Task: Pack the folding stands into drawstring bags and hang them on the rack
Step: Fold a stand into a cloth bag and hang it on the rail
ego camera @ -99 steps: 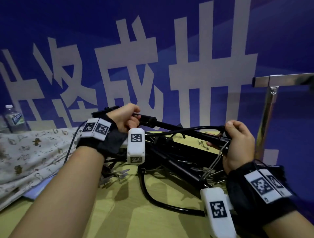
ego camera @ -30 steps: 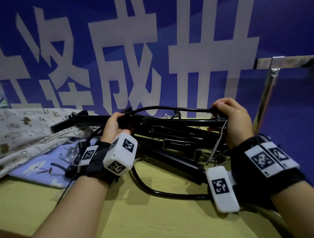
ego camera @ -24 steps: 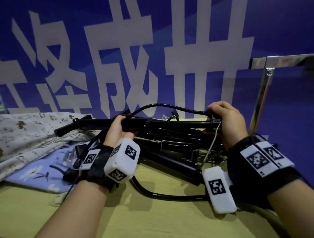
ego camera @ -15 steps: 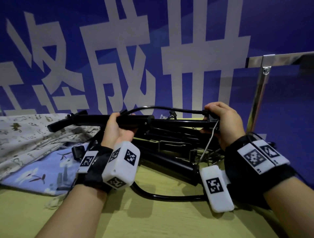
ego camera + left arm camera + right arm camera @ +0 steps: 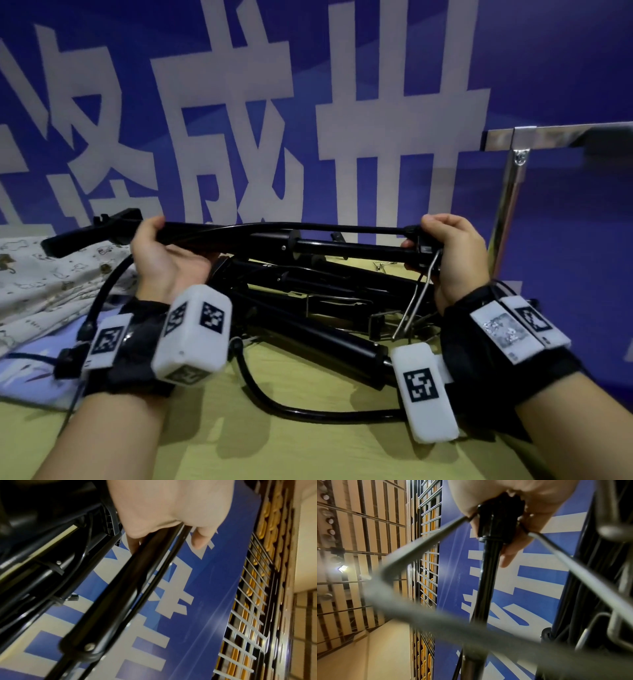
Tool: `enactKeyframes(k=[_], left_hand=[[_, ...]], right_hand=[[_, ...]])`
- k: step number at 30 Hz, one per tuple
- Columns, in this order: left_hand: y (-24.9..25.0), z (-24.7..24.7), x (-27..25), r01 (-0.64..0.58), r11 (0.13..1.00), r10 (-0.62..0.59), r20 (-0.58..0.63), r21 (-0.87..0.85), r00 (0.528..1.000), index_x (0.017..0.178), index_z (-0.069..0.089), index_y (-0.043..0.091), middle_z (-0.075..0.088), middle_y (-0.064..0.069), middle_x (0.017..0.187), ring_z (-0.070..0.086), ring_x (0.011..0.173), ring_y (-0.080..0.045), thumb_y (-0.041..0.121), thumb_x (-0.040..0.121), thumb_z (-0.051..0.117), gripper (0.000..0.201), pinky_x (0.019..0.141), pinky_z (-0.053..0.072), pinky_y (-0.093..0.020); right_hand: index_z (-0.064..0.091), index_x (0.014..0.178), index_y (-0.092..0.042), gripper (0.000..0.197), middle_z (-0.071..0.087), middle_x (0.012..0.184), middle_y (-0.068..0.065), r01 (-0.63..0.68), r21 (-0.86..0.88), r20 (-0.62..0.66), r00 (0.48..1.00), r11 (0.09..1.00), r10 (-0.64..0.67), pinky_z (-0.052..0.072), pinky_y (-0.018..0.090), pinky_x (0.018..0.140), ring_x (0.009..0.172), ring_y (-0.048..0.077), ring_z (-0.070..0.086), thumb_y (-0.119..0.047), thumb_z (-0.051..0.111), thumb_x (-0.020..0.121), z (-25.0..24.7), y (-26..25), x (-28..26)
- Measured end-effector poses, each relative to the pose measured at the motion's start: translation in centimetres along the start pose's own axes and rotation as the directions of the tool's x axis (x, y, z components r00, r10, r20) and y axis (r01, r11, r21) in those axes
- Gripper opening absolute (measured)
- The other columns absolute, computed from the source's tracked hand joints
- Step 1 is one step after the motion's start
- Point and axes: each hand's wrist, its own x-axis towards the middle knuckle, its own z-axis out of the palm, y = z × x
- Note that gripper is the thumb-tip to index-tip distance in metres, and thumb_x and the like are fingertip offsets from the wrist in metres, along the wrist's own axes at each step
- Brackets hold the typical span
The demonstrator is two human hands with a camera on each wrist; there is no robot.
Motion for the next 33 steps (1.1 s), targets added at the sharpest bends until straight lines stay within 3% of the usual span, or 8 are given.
enactKeyframes(k=[2, 5, 12, 21, 23, 26, 29, 33], left_hand=[[0.4, -0.5, 0.4, -0.047, 0.999, 0.047, -0.075, 0.009, 0.996, 0.081, 0.049, 0.014, 0.061, -0.003, 0.076, 0.060, 0.076, -0.019, 0.018, 0.083, 0.052, 0.005, 0.071, 0.051, -0.035], [0.9, -1.5, 1.4, -0.105, 0.990, 0.119, -0.151, 0.096, 0.981, 0.077, 0.044, 0.014, 0.053, 0.001, 0.078, 0.059, 0.064, -0.012, 0.019, 0.096, 0.040, 0.020, 0.064, 0.053, -0.026], [0.3, -2.6, 2.5, -0.005, 0.990, 0.030, -0.168, 0.143, 0.985, 0.074, 0.040, 0.013, 0.048, 0.000, 0.075, 0.055, 0.070, -0.012, 0.011, 0.097, 0.037, 0.023, 0.074, 0.051, -0.027], [-0.6, -2.9, 2.1, 0.049, 0.966, -0.011, -0.149, 0.254, 0.989, 0.073, 0.046, 0.018, 0.053, 0.004, 0.070, 0.063, 0.053, -0.011, 0.026, 0.089, 0.055, 0.020, 0.053, 0.055, -0.026], [-0.9, -2.6, 1.9, 0.052, 0.965, -0.022, -0.116, 0.257, 0.993, 0.073, 0.047, 0.018, 0.055, 0.003, 0.069, 0.064, 0.056, -0.012, 0.025, 0.089, 0.055, 0.019, 0.055, 0.055, -0.026], [-1.7, -2.3, 1.5, 0.075, 0.969, -0.054, -0.097, 0.235, 0.994, 0.077, 0.047, 0.016, 0.059, -0.001, 0.069, 0.066, 0.064, -0.017, 0.022, 0.087, 0.054, 0.014, 0.066, 0.057, -0.033], [-2.4, -1.8, 0.9, 0.078, 0.977, -0.073, -0.030, 0.198, 0.997, 0.083, 0.049, 0.013, 0.066, -0.006, 0.073, 0.066, 0.082, -0.025, 0.019, 0.089, 0.050, 0.009, 0.083, 0.054, -0.042], [-3.2, -1.1, 0.0, 0.090, 0.976, -0.098, 0.029, 0.196, 0.995, 0.075, 0.050, 0.009, 0.067, -0.009, 0.071, 0.063, 0.087, -0.027, 0.012, 0.089, 0.040, 0.017, 0.098, 0.046, -0.044]], right_hand=[[0.049, 0.079, -0.015, 0.015, 0.060, 0.072, 0.006, 0.024, -0.010, -0.003, 1.000, 1.000, -0.024, 0.045, 0.019, 0.042, 0.047, 0.010, 0.059, -0.005, 0.054, 0.090, -0.1, -0.1, 0.0], [0.050, 0.076, -0.013, 0.016, 0.059, 0.070, 0.007, 0.081, -0.047, 0.007, 0.997, 0.996, -0.081, 0.043, 0.016, 0.040, 0.043, 0.008, 0.058, -0.003, 0.056, 0.087, 0.1, -0.2, -0.2], [0.050, 0.070, -0.013, 0.020, 0.056, 0.064, 0.007, 0.077, -0.107, -0.013, 0.997, 0.991, -0.079, 0.040, 0.016, 0.038, 0.043, 0.010, 0.055, -0.003, 0.054, 0.087, 0.1, 0.0, -0.2], [0.052, 0.070, -0.014, 0.021, 0.056, 0.065, 0.008, 0.041, -0.162, 0.009, 0.999, 0.986, -0.040, 0.043, 0.021, 0.045, 0.054, 0.019, 0.054, -0.006, 0.049, 0.089, 0.0, 0.5, -0.1], [0.052, 0.069, -0.013, 0.021, 0.055, 0.066, 0.009, 0.028, -0.162, 0.008, 1.000, 0.986, -0.027, 0.047, 0.025, 0.048, 0.058, 0.022, 0.054, -0.005, 0.048, 0.089, 0.1, 0.6, 0.0], [0.053, 0.069, -0.012, 0.021, 0.055, 0.068, 0.010, 0.014, -0.191, 0.008, 1.000, 0.981, -0.013, 0.052, 0.044, 0.066, 0.069, 0.029, 0.055, -0.005, 0.047, 0.088, 0.3, 0.9, 0.1], [0.053, 0.068, -0.012, 0.022, 0.054, 0.068, 0.008, 0.011, -0.192, 0.004, 1.000, 0.981, -0.010, 0.052, 0.047, 0.071, 0.070, 0.029, 0.054, -0.004, 0.047, 0.088, 0.4, 0.8, 0.0], [0.054, 0.069, -0.012, 0.022, 0.054, 0.069, 0.007, 0.007, -0.224, 0.009, 1.000, 0.975, -0.005, 0.052, 0.048, 0.072, 0.070, 0.027, 0.055, -0.005, 0.047, 0.088, 0.4, 0.9, 0.0]])
